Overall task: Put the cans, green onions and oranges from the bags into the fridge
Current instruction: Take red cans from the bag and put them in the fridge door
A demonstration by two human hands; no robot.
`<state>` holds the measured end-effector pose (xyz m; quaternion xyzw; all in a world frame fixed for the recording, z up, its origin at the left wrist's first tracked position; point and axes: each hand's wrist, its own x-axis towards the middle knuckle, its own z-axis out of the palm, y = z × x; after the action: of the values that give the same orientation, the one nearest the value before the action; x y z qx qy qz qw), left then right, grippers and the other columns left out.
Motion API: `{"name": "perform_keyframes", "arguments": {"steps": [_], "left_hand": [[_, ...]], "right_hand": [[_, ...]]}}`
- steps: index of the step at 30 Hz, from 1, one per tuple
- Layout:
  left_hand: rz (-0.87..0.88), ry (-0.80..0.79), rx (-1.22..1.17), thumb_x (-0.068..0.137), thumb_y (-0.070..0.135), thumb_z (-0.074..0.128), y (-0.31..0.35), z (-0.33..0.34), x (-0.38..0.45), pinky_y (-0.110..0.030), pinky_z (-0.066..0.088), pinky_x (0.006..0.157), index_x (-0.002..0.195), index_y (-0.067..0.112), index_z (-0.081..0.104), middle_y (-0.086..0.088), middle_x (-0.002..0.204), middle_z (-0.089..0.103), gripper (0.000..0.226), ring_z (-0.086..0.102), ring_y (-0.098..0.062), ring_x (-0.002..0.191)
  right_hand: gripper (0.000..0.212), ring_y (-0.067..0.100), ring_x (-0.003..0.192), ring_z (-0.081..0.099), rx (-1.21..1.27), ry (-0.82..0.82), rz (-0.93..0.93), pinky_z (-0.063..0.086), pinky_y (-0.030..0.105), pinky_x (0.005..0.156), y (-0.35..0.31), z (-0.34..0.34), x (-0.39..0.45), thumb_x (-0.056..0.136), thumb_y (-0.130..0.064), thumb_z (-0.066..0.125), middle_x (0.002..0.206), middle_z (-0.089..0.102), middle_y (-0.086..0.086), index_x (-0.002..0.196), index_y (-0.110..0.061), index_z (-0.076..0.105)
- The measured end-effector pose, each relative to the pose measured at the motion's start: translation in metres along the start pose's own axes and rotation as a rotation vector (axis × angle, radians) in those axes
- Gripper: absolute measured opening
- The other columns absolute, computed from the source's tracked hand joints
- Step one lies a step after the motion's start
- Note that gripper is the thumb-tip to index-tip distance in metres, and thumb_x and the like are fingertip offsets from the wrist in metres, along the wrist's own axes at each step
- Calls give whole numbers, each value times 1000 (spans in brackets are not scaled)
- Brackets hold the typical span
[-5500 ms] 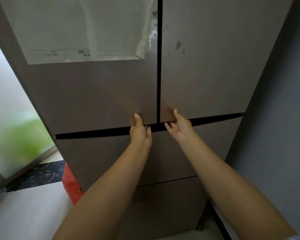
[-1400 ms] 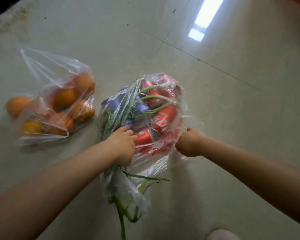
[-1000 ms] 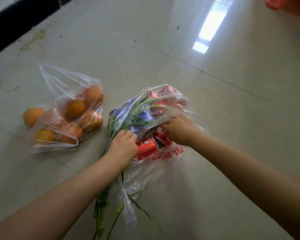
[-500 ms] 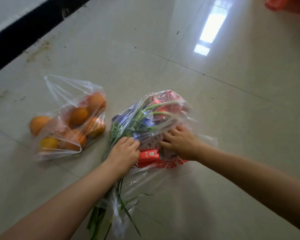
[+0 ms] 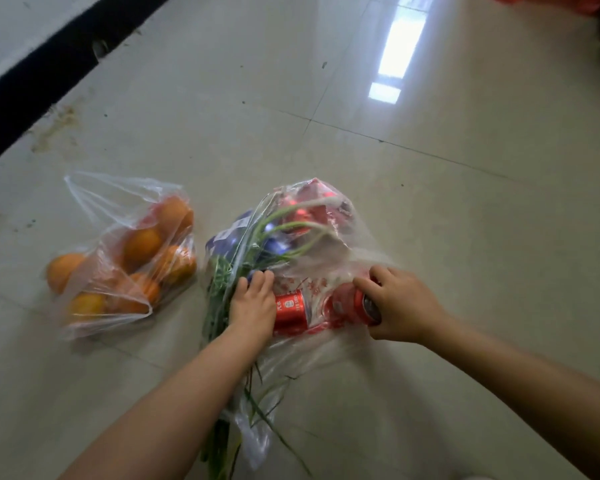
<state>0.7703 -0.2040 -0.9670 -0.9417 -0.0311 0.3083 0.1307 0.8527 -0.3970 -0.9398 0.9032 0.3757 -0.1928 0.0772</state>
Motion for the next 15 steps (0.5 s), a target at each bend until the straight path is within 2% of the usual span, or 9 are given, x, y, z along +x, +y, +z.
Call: {"name": "perform_keyframes", "arguments": {"steps": [1, 4, 6, 7, 9, 10, 12, 13, 15], "left_hand": [[-10, -1, -25, 84, 31, 62, 1, -3, -2, -37, 17, 114, 143, 6, 28, -9, 151, 12, 73, 13, -27, 141], [17, 38, -61, 82, 36, 64, 6, -10, -9, -42, 8, 117, 145, 8, 22, -8, 153, 6, 81, 6, -26, 144], [94, 125, -19, 85, 33, 60, 15, -17, -14, -45, 1, 118, 148, 8, 15, -8, 154, 3, 82, 2, -24, 145], [137, 173, -11, 87, 31, 57, 22, -22, -17, -46, -1, 118, 148, 8, 16, -8, 154, 3, 77, 2, -24, 145], [212, 208, -14, 92, 23, 48, 33, -34, -14, -47, -1, 118, 144, 8, 32, -9, 154, 12, 57, 7, -25, 145], [235, 186, 13, 93, 18, 46, 35, -39, -10, -46, 4, 118, 140, 8, 40, -10, 151, 21, 48, 15, -26, 142], [244, 106, 56, 91, 13, 50, 33, -38, -1, -39, 26, 110, 131, 7, 49, -11, 139, 40, 40, 35, -27, 130], [238, 75, 37, 90, 14, 52, 31, -35, 2, -35, 34, 103, 129, 6, 49, -11, 134, 44, 39, 41, -27, 124], [241, 47, -11, 91, 17, 53, 30, -27, 5, -32, 40, 96, 132, 6, 43, -11, 132, 47, 44, 46, -25, 119]], "right_hand": [[76, 28, 65, 62, 17, 23, 21, 47, 26, 52, 2, 1, -3, 33, -40, 81, 81, 62, 8, 102, -15, 63], [72, 32, 94, 58, 108, 17, 45, 47, 32, 73, 7, 3, -5, 59, -38, 73, 108, 55, 10, 123, -17, 49], [73, 32, 100, 55, 174, 37, 88, 46, 33, 79, 12, 5, -6, 64, -38, 71, 115, 53, 10, 129, -18, 44], [75, 33, 100, 56, 208, 47, 105, 46, 34, 79, 13, 5, -7, 64, -38, 72, 115, 54, 11, 130, -18, 44], [77, 33, 98, 56, 271, 67, 133, 46, 32, 78, 18, 7, -8, 63, -37, 74, 113, 55, 11, 131, -18, 44], [76, 33, 98, 56, 299, 73, 150, 46, 31, 77, 21, 7, -9, 63, -38, 73, 113, 55, 11, 131, -19, 44], [74, 31, 99, 56, 318, 63, 167, 44, 29, 75, 24, 8, -10, 64, -39, 73, 113, 54, 10, 130, -20, 44], [74, 30, 100, 55, 317, 59, 164, 43, 28, 75, 25, 7, -10, 64, -39, 73, 114, 54, 9, 130, -21, 43], [75, 29, 102, 54, 311, 64, 153, 41, 26, 74, 25, 8, -10, 65, -39, 72, 116, 52, 8, 132, -21, 41]]}}
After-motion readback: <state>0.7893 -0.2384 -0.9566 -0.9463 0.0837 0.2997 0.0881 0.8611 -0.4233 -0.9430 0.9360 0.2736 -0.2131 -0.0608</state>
